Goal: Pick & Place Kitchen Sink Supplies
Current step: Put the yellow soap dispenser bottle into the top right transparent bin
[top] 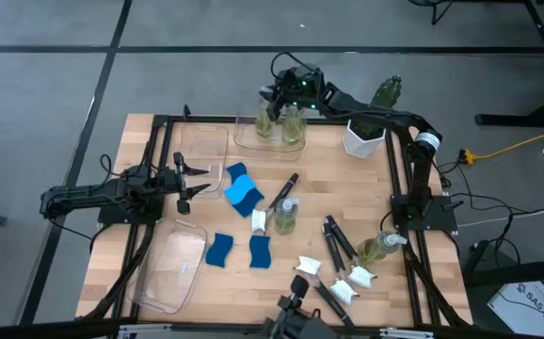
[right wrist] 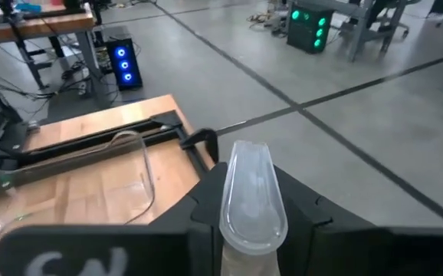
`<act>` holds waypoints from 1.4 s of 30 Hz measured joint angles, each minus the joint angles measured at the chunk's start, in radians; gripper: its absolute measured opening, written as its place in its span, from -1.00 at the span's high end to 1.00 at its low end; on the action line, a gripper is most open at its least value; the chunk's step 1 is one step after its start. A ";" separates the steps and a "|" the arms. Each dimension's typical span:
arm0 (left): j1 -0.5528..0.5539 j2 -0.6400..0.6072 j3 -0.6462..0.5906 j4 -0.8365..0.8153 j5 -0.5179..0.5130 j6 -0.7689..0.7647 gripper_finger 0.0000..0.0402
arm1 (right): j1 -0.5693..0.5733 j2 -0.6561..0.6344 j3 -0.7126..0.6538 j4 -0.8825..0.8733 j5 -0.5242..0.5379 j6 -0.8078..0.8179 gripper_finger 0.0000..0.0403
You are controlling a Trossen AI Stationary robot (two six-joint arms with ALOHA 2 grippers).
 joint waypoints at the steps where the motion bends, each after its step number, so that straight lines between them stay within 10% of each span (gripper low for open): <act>1: 0.000 0.000 0.000 0.000 0.000 0.000 0.11 | 0.000 0.010 0.000 0.001 -0.003 0.002 0.61; 24: 0.000 0.000 0.000 0.000 0.000 0.000 0.11 | 0.000 0.061 0.000 0.065 0.005 -0.033 0.26; 42: 0.000 0.000 0.000 0.000 0.000 0.000 0.11 | -0.001 0.061 0.024 0.066 0.005 -0.086 -0.67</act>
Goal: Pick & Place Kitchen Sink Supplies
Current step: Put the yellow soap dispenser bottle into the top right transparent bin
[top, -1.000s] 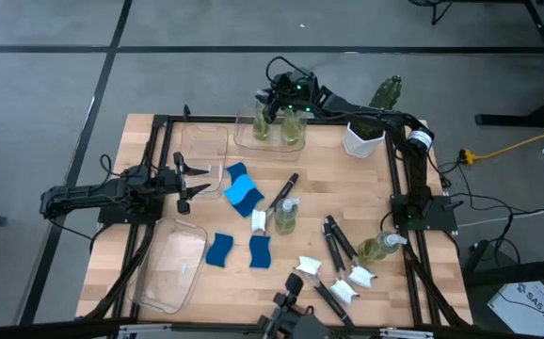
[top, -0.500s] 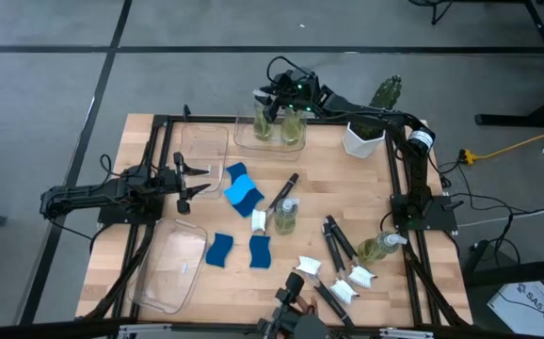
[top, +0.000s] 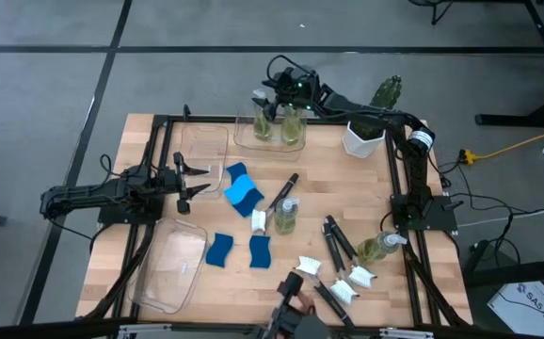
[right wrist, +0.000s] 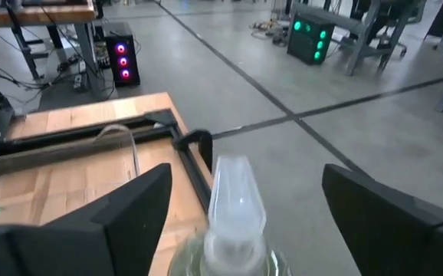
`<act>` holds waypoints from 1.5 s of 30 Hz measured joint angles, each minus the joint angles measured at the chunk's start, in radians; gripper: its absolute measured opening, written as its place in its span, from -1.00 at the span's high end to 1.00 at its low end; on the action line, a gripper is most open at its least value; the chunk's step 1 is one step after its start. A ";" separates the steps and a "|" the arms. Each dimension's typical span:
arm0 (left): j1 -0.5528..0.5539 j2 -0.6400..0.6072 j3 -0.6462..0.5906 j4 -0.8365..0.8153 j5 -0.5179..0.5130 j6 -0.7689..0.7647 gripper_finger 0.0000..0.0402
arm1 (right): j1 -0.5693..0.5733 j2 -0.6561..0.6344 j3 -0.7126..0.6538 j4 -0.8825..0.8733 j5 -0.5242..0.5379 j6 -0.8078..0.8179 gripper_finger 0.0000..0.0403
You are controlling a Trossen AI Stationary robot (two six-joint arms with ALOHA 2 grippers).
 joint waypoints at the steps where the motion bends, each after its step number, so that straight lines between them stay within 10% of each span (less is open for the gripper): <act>1: 0.000 0.000 0.000 0.000 0.000 0.000 0.11 | 0.000 0.000 0.010 0.002 0.000 0.000 -0.68; 24: 0.000 0.000 0.000 0.000 0.000 0.000 0.11 | 0.164 0.000 0.241 -0.360 -0.185 -0.029 -0.68; 45: 0.000 0.000 0.000 0.000 -0.001 0.000 0.11 | 0.355 0.000 0.554 -1.304 -0.350 -0.074 -0.39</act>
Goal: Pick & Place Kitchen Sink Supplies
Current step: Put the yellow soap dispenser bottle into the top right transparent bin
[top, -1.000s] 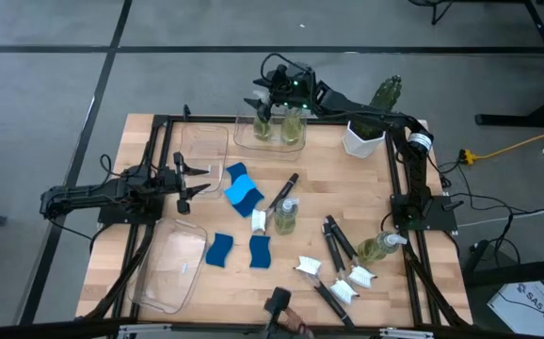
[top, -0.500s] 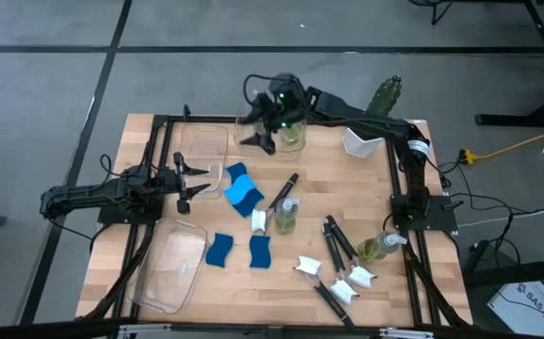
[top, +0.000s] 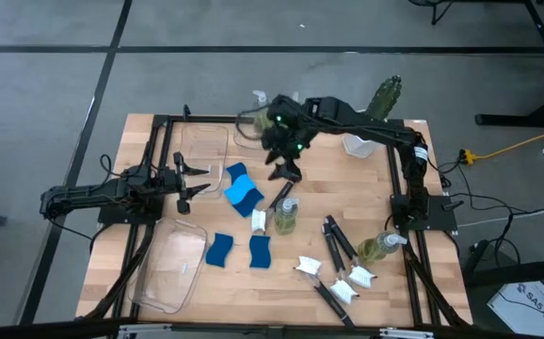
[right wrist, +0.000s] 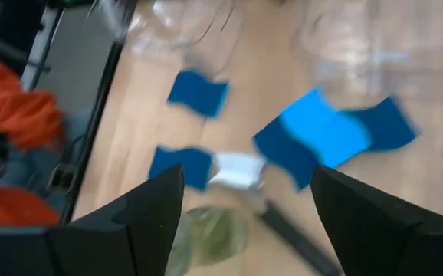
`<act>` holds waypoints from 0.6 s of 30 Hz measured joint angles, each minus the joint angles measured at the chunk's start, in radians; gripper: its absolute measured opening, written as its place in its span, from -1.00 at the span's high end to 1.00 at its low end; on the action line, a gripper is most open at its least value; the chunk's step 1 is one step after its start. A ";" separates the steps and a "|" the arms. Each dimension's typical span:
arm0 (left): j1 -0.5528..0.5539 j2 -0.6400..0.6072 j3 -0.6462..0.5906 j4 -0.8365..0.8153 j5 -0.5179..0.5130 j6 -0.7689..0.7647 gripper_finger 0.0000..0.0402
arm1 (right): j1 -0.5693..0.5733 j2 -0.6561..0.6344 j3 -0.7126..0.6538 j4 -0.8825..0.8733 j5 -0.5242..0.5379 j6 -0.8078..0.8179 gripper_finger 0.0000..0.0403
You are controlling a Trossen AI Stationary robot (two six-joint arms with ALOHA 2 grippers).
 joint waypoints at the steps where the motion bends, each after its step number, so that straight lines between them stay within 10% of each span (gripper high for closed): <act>1: 0.000 0.000 0.000 0.000 0.000 0.000 0.11 | 0.012 0.000 0.000 -0.020 0.000 0.000 -0.39; 18: 0.000 0.000 0.000 0.000 0.000 0.000 0.11 | 0.104 -0.110 0.001 -0.242 0.005 -0.020 -0.40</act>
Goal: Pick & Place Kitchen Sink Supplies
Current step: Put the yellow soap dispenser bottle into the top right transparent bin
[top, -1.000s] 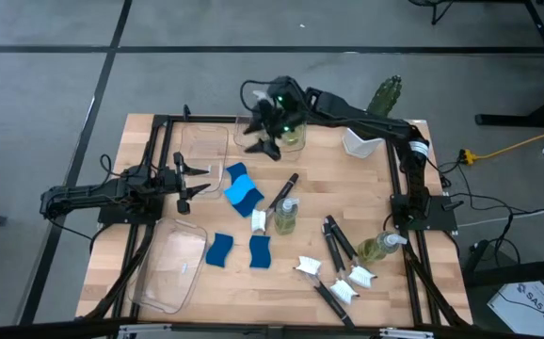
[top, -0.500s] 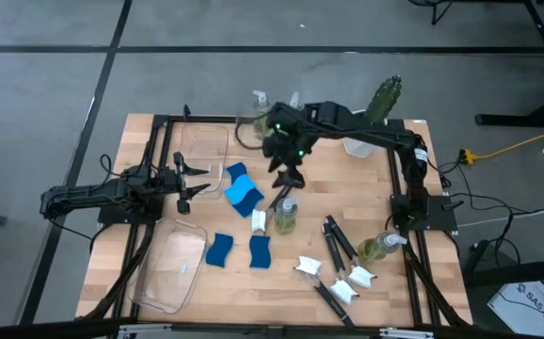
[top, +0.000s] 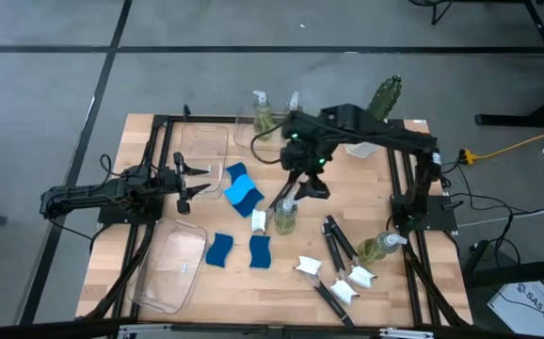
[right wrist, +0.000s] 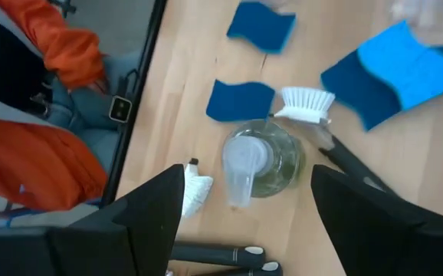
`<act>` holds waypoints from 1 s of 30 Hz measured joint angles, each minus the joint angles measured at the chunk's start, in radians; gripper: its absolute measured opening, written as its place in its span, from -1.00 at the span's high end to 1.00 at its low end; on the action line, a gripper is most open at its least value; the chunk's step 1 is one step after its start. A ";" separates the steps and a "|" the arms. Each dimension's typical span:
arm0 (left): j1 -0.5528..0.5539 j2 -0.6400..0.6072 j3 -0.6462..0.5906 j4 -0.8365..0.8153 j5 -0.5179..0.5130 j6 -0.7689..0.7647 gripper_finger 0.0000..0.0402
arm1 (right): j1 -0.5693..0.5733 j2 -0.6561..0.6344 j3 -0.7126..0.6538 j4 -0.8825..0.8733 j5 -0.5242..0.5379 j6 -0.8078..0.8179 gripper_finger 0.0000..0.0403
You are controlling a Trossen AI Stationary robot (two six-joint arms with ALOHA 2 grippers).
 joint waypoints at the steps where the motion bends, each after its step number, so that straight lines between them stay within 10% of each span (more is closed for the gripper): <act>1: 0.000 0.000 0.000 0.000 0.000 0.000 0.11 | 0.000 -0.017 0.000 0.002 0.008 0.007 -0.40; 13: 0.000 0.000 0.000 0.000 0.001 0.000 0.11 | 0.065 -0.193 -0.055 -0.019 0.236 0.171 -0.40; 30: 0.000 0.000 0.000 0.000 0.001 0.000 0.11 | 0.373 -0.642 -0.723 0.259 0.592 0.856 -0.40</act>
